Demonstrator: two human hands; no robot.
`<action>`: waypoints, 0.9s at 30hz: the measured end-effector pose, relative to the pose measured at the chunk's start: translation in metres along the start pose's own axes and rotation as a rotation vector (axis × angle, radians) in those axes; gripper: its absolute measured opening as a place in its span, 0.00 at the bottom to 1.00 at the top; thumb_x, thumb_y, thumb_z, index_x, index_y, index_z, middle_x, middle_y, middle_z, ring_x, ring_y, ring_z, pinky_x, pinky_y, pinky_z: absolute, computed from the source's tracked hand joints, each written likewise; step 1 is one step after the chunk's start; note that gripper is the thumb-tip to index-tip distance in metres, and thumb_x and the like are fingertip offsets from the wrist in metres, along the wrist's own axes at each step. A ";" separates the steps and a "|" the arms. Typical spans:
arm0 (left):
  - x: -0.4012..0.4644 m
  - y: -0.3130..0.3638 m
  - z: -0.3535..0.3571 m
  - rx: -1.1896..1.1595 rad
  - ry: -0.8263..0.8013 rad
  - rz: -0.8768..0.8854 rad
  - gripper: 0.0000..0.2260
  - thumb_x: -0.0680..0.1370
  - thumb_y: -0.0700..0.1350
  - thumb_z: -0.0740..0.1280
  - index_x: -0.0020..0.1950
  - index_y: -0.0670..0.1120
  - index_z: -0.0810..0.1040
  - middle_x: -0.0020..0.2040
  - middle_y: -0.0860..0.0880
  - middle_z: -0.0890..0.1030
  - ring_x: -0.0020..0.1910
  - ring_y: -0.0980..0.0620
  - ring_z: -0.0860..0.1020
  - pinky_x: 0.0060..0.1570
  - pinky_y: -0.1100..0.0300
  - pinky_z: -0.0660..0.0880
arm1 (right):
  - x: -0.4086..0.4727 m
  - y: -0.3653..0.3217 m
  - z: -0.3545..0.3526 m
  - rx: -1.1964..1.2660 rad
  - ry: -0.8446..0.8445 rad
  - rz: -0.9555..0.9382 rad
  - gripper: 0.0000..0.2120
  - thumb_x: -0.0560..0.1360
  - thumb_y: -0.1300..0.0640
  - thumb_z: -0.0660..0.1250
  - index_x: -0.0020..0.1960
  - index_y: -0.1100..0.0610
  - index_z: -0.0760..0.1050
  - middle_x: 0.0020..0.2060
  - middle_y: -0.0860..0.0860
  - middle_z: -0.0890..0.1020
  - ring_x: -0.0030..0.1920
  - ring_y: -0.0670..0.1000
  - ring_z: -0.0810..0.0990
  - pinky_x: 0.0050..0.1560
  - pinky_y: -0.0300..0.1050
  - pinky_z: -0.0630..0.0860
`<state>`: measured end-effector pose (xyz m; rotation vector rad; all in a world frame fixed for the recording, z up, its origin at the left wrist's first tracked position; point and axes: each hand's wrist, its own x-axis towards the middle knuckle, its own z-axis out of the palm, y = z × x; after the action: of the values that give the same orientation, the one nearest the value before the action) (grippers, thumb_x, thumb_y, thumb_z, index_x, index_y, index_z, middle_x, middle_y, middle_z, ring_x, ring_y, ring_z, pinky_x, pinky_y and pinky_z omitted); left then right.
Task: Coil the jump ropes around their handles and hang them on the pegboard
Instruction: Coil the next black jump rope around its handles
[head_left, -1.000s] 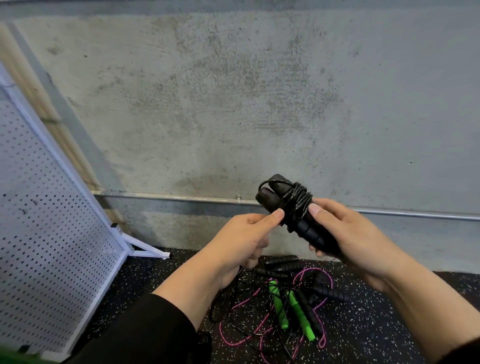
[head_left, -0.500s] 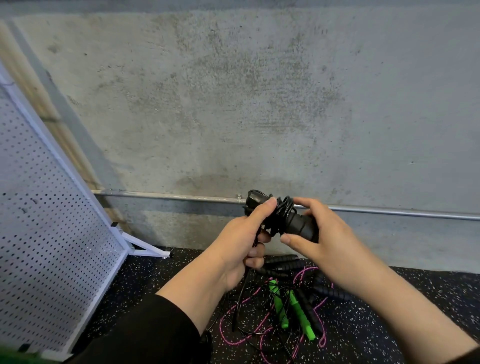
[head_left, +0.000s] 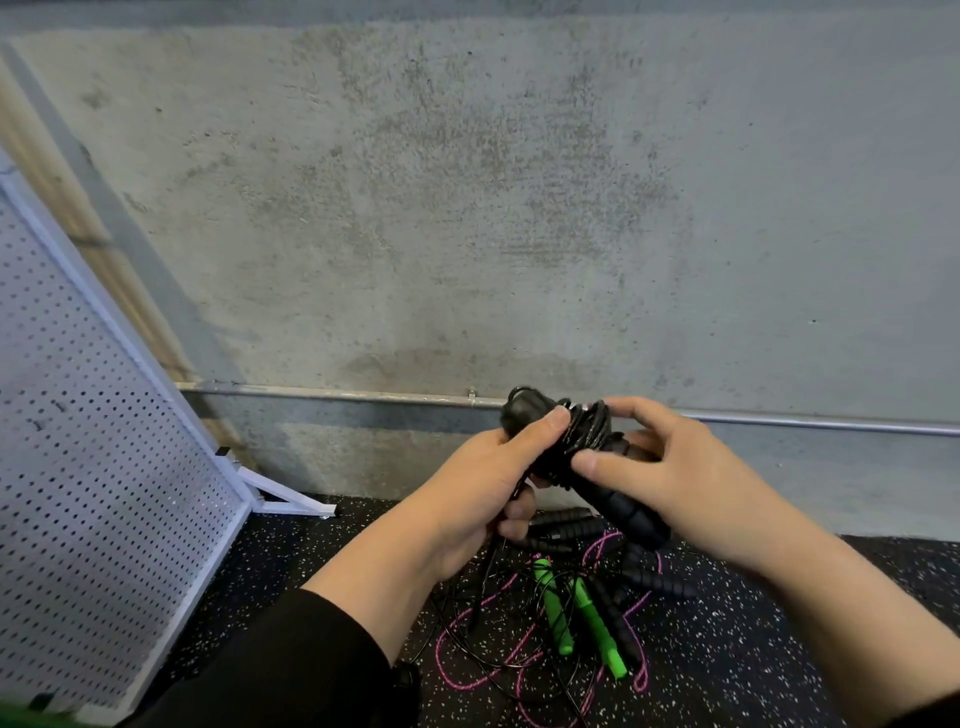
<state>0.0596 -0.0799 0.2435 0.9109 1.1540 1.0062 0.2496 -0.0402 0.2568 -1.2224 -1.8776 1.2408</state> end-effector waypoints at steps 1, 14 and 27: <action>0.000 0.001 0.000 0.005 0.012 -0.009 0.18 0.76 0.62 0.70 0.48 0.48 0.78 0.35 0.52 0.74 0.27 0.56 0.63 0.26 0.62 0.58 | -0.001 0.002 0.004 -0.090 0.053 -0.026 0.32 0.62 0.32 0.77 0.63 0.39 0.74 0.43 0.47 0.86 0.45 0.49 0.85 0.52 0.52 0.81; -0.001 -0.003 -0.008 -0.028 -0.041 0.004 0.08 0.82 0.52 0.67 0.47 0.50 0.78 0.33 0.52 0.61 0.30 0.55 0.55 0.25 0.64 0.58 | -0.001 -0.003 0.006 -0.087 0.159 -0.099 0.13 0.75 0.39 0.64 0.59 0.36 0.70 0.33 0.43 0.75 0.31 0.42 0.72 0.36 0.41 0.70; -0.002 -0.001 -0.001 -0.012 -0.144 -0.108 0.07 0.80 0.36 0.59 0.55 0.45 0.74 0.33 0.50 0.69 0.28 0.54 0.63 0.26 0.62 0.58 | -0.008 -0.017 0.003 0.254 0.014 0.135 0.12 0.73 0.52 0.76 0.55 0.49 0.79 0.41 0.60 0.85 0.35 0.55 0.83 0.33 0.46 0.79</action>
<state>0.0584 -0.0816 0.2427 0.8874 1.0633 0.8453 0.2441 -0.0513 0.2718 -1.2302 -1.5907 1.4875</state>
